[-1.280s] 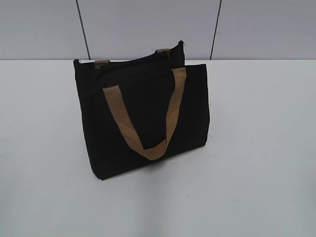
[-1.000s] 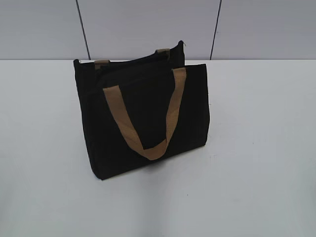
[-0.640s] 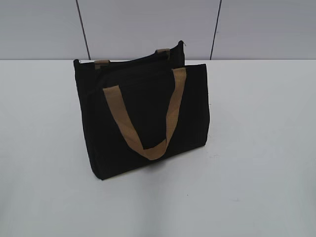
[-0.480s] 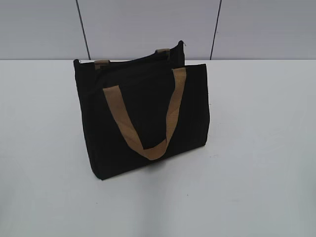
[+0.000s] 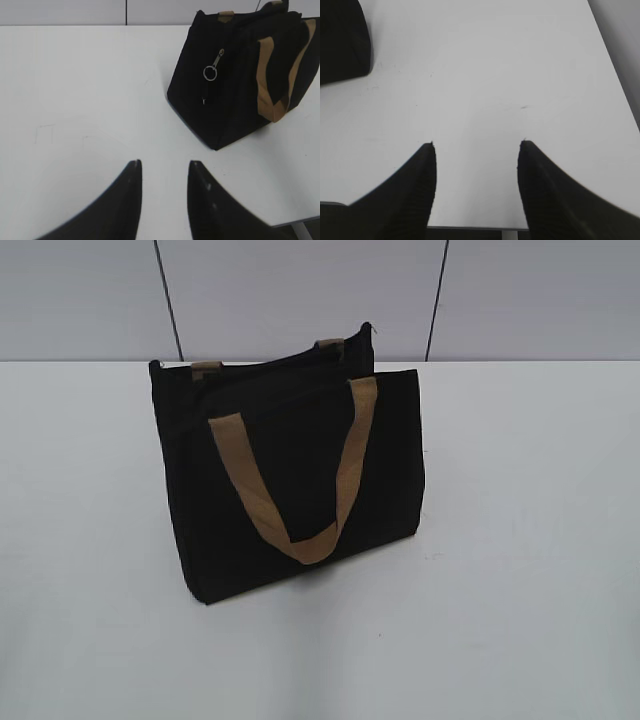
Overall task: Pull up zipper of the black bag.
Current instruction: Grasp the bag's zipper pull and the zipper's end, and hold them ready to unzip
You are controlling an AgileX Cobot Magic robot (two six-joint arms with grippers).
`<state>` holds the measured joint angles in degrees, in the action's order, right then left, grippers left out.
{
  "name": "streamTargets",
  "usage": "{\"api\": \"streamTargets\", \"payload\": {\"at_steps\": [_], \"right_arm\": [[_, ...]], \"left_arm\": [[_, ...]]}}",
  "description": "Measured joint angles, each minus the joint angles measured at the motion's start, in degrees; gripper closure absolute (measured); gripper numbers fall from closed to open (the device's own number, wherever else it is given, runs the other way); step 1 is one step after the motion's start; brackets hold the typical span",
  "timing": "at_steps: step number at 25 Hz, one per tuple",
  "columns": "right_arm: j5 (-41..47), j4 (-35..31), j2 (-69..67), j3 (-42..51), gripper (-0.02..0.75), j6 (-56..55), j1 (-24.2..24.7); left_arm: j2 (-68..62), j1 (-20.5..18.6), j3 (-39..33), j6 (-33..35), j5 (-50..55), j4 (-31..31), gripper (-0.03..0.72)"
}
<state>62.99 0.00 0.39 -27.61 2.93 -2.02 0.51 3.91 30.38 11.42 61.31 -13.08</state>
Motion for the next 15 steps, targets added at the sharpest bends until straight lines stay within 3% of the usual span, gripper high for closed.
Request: {"api": "streamTargets", "payload": {"at_steps": [10, 15], "right_arm": [[0.0, 0.0, 0.0, 0.0, 0.327, 0.0, 0.0], [0.0, 0.0, 0.0, 0.0, 0.327, -0.06, 0.0]], "left_arm": [[0.0, 0.0, 0.0, 0.0, -0.07, 0.08, 0.442], [-1.17, 0.0, 0.0, 0.0, -0.09, 0.27, 0.292]]}}
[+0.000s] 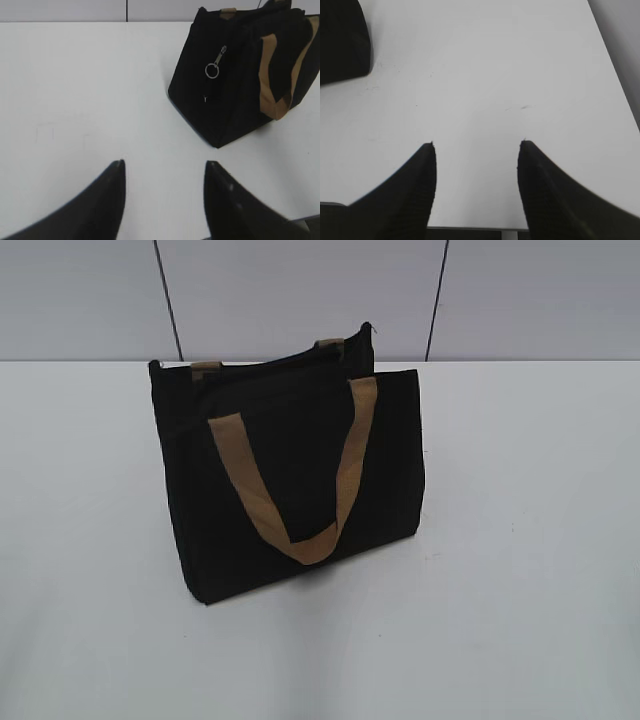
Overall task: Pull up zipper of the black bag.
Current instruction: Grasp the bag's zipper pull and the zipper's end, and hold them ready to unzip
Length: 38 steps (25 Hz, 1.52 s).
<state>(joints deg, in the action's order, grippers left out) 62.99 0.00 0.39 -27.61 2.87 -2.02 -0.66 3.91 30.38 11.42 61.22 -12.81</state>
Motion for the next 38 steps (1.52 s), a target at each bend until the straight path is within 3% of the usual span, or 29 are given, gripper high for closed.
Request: {"api": "streamTargets", "payload": {"at_steps": [2, 5, 10, 13, 18, 25, 38], "right_arm": [[0.0, 0.0, 0.0, 0.0, 0.327, 0.0, 0.0], [0.0, 0.0, 0.0, 0.0, 0.327, 0.04, 0.0], [-0.5, -2.34, -1.3, -1.4, 0.327, 2.81, 0.0], [-1.46, -3.48, -6.63, -3.45, 0.327, 4.77, 0.0], [-2.2, -6.98, -17.93, -6.32, 0.327, 9.88, 0.0], [-4.47, -13.87, -30.4, -10.42, 0.327, 19.03, 0.0], [-4.55, -24.07, -44.2, -20.48, 0.327, 33.45, 0.0]], "left_arm": [[-0.98, 0.0, 0.0, 0.0, -0.05, 0.0, 0.232], [-3.94, 0.0, 0.0, 0.0, -0.05, 0.0, 0.202], [-12.3, 0.0, 0.68, 0.75, -0.77, 0.0, 0.215], [-18.3, 0.0, 1.24, 4.8, -3.22, 0.0, 0.23], [-27.89, 0.0, 1.3, 17.58, -11.15, -2.33, 0.242], [-41.45, -0.11, 1.3, 39.53, -20.73, -19.82, 0.258], [-64.07, -0.16, 1.48, 78.6, -28.65, -44.46, 0.263]]}}
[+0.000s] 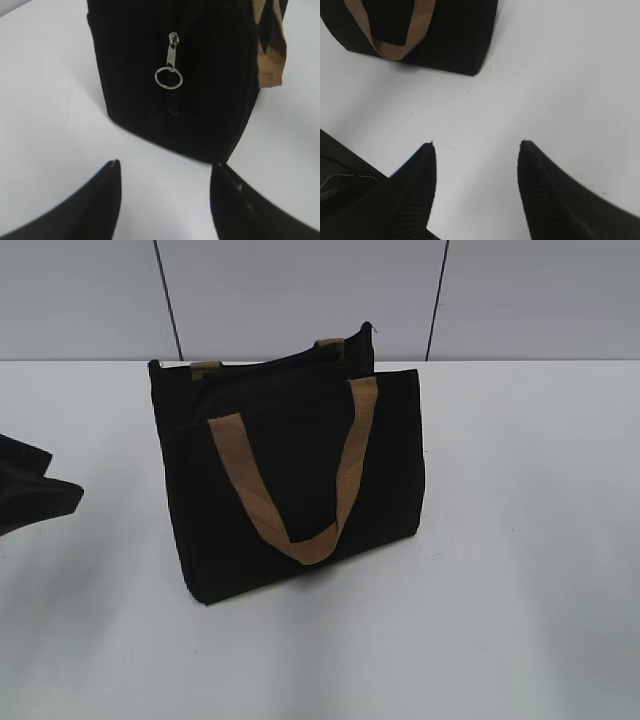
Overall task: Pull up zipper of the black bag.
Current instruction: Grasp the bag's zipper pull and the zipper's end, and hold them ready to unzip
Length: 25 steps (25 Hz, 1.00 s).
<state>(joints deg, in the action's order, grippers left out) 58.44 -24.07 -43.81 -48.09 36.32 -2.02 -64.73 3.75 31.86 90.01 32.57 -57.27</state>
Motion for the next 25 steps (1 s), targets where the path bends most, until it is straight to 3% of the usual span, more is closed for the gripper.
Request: {"api": "streamTargets", "payload": {"at_steps": [9, 13, 25], "right_arm": [[0.22, -4.23, -7.79, -7.06, 0.327, 3.72, 0.0], [0.22, -4.71, -8.79, -8.27, 0.327, 4.07, 0.0], [0.3, -4.71, -8.83, -8.45, 0.327, 4.11, 0.0]], "left_arm": [[-12.41, 5.07, 0.02, 18.43, -8.58, -13.1, 0.263], [-18.44, 7.28, 0.46, 19.82, -11.87, -16.7, 0.263], [-27.94, 7.75, 8.72, 20.01, -8.82, -21.55, 0.272]]}}
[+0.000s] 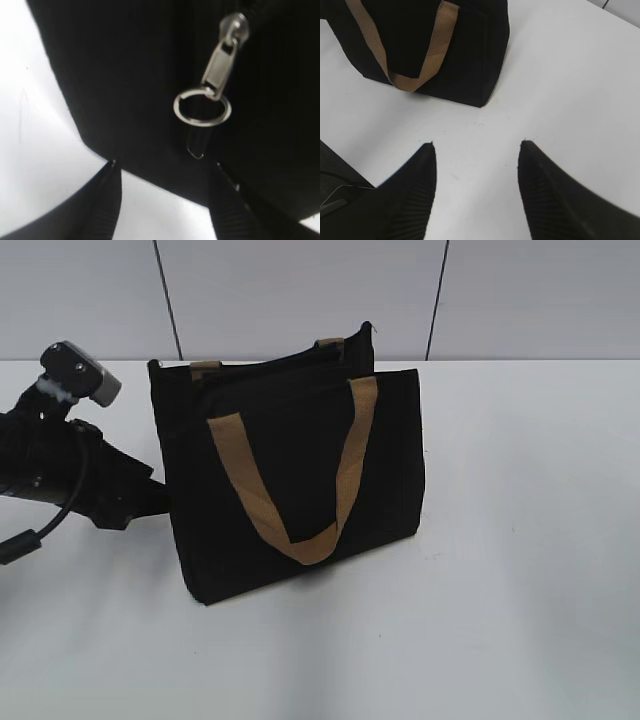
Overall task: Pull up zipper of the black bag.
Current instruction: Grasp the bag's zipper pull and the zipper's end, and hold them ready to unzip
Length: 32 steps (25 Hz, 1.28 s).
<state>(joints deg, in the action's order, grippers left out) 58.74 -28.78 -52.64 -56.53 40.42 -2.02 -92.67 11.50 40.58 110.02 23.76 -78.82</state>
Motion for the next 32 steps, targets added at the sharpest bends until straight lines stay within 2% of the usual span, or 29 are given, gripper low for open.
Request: {"api": "streamTargets", "payload": {"at_steps": [5, 10, 13, 23, 32], "right_arm": [[0.0, 0.0, 0.0, 0.0, 0.327, 0.0, 0.0], [0.05, 0.0, 0.0, 0.0, 0.327, 0.0, 0.0], [0.05, 0.0, 0.0, 0.0, 0.327, 0.0, 0.0], [0.16, -0.02, 0.0, 0.0, 0.327, 0.0, 0.0], [0.22, -0.02, 0.0, 0.0, 0.327, 0.0, 0.0]], "left_arm": [[-1.24, 0.0, 0.27, 4.62, 2.66, -0.8, 0.273], [-2.38, 0.0, 0.49, 12.46, 3.27, -7.98, 0.274], [-3.63, 0.05, 0.67, 14.88, 6.18, -10.22, 0.274], [-5.65, 0.22, 0.67, 15.87, 4.8, -12.9, 0.276], [-5.91, 1.97, 0.68, 16.8, 3.15, -13.47, 0.279]]}}
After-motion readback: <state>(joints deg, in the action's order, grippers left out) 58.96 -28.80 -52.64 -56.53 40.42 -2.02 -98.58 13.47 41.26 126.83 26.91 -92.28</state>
